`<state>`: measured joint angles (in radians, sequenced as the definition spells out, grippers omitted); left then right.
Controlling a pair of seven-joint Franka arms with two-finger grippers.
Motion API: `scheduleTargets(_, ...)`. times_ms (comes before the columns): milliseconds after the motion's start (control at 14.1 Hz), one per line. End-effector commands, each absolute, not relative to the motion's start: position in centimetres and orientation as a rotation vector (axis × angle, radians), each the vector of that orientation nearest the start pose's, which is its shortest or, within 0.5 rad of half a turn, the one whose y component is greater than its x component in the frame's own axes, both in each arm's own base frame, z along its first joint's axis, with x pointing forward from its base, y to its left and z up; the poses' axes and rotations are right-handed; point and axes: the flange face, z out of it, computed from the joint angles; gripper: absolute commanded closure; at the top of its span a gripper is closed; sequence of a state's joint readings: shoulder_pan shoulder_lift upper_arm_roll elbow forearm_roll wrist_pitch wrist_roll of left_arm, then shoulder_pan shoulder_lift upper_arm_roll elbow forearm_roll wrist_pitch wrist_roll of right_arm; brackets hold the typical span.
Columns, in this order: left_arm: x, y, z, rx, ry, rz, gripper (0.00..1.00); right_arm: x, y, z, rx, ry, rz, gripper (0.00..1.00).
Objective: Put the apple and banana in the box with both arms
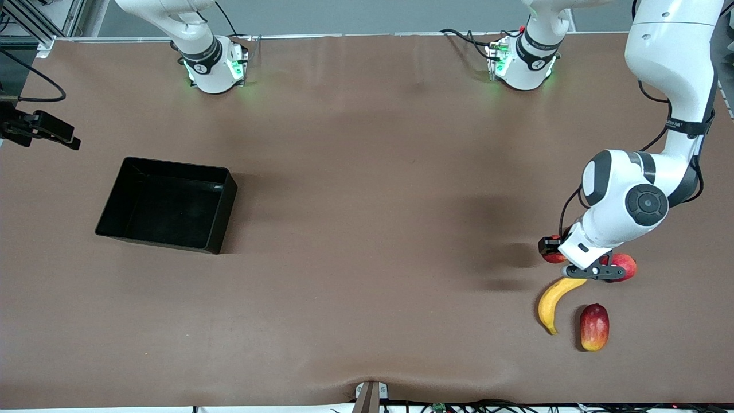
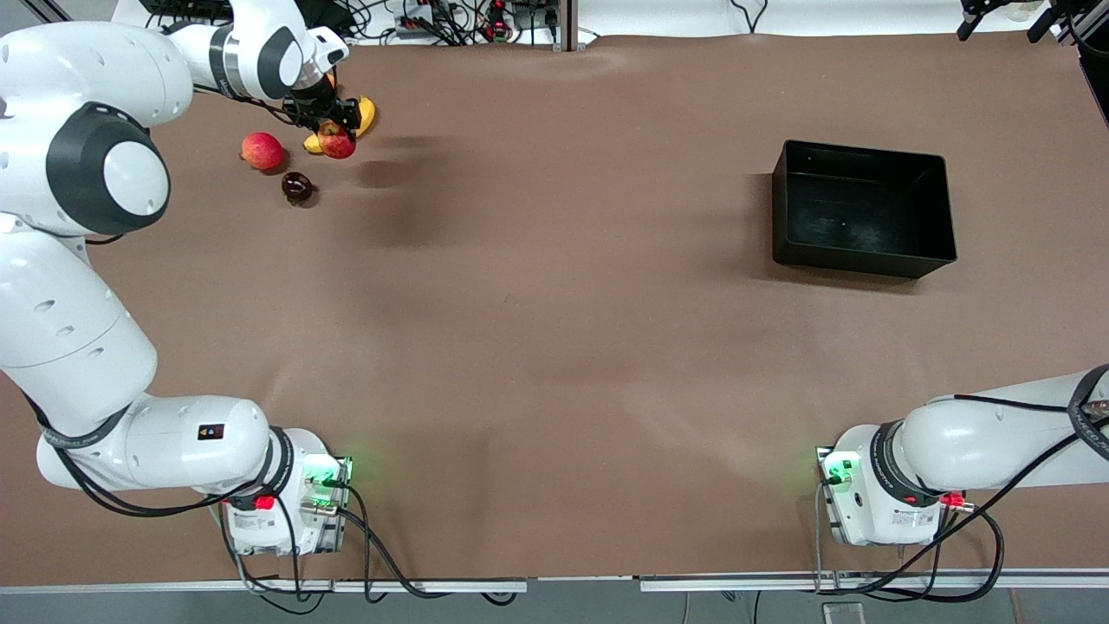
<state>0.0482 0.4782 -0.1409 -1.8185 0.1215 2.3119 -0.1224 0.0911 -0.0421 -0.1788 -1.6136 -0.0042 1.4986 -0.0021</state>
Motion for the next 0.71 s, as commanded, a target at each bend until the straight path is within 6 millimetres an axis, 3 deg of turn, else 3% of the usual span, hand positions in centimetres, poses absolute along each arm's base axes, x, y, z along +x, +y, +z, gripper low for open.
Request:
scheduleTargets(0,64.4,-5.1,28.8,-3.099,0.042,-0.037,1.00,53.6,-5.3,62.0,-3.137,0.145,0.131,0.00)
scheduleTargets(213,64.4,-5.1,28.8,-3.099,0.044,-0.037,1.00,55.1,-5.0,59.6,-3.134,0.135,0.185,0.00)
scheduleTargets(355,64.4,-5.1,28.8,-3.099,0.044,-0.035,1.00,55.2,-5.1,59.5,-3.126,0.137,0.186,0.00)
scheduleTargets(568,64.4,-5.1,28.8,-3.099,0.044,-0.037,1.00,55.8,-6.3,57.8,-3.125,0.169,0.237,0.00)
scheduleTargets(639,64.4,-5.1,28.9,-3.099,0.044,-0.037,1.00,56.6,-6.3,55.1,-3.123,0.169,0.323,0.00)
